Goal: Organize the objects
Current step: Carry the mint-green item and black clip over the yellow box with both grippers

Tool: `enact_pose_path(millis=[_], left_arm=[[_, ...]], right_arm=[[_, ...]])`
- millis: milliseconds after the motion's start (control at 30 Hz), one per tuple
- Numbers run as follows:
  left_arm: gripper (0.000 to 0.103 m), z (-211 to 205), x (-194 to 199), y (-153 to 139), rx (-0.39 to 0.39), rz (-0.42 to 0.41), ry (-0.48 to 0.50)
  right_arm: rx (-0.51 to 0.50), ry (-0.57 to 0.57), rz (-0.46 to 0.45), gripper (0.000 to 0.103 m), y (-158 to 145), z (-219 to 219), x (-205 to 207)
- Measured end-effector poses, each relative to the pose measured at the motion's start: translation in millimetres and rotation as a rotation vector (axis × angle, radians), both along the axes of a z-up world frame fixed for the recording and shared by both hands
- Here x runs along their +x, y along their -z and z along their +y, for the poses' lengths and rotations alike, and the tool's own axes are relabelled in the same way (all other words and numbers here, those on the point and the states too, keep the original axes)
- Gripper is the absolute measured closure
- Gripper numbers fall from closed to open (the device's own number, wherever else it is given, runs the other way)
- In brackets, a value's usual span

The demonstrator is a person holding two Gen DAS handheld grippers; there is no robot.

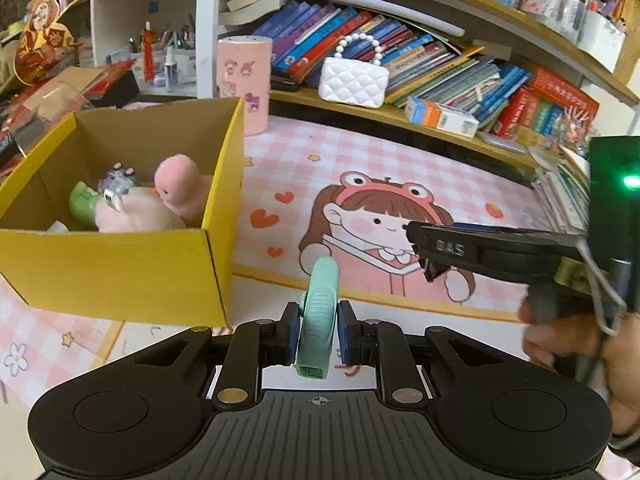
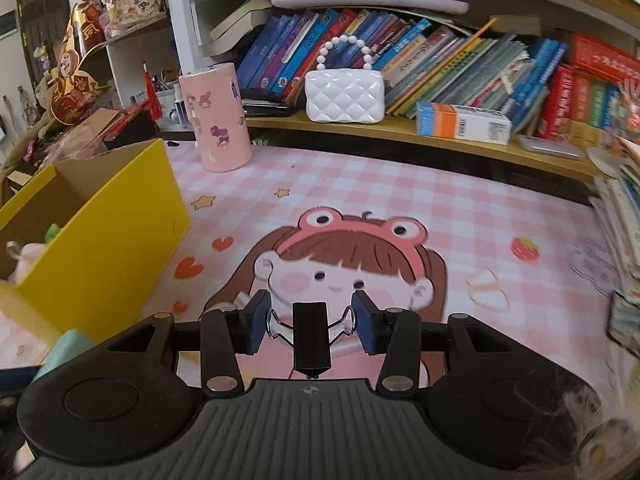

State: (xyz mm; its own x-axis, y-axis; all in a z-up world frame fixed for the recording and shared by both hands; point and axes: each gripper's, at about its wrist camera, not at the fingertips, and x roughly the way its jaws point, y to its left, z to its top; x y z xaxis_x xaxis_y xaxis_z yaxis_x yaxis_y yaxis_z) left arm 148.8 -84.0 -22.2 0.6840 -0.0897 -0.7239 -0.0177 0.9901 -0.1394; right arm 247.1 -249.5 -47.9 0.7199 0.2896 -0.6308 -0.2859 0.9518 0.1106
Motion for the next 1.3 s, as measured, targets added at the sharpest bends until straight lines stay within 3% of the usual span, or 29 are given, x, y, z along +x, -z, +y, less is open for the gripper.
enact_pose_path(millis=[500, 800, 933, 1300], left_arm=[[0.085, 51, -42, -5, -0.040, -0.032, 0.104], [0.085, 111, -83, 0, -0.053, -0.019, 0.064], [0.085, 140, -98, 1, -0.099, -0.008, 0.031], [0.085, 194, -130, -6, -0.088, -0.060, -0.007]], right_arm=[[-0.049, 0.088, 0.035, 0.061, -27, 29, -102], [-0.054, 0.054, 0.060, 0.061, -29, 92, -152], [-0.058, 0.030, 0.069, 0.061, -29, 119, -168], [-0.049, -0.020, 0.059, 0.061, -31, 181, -200]])
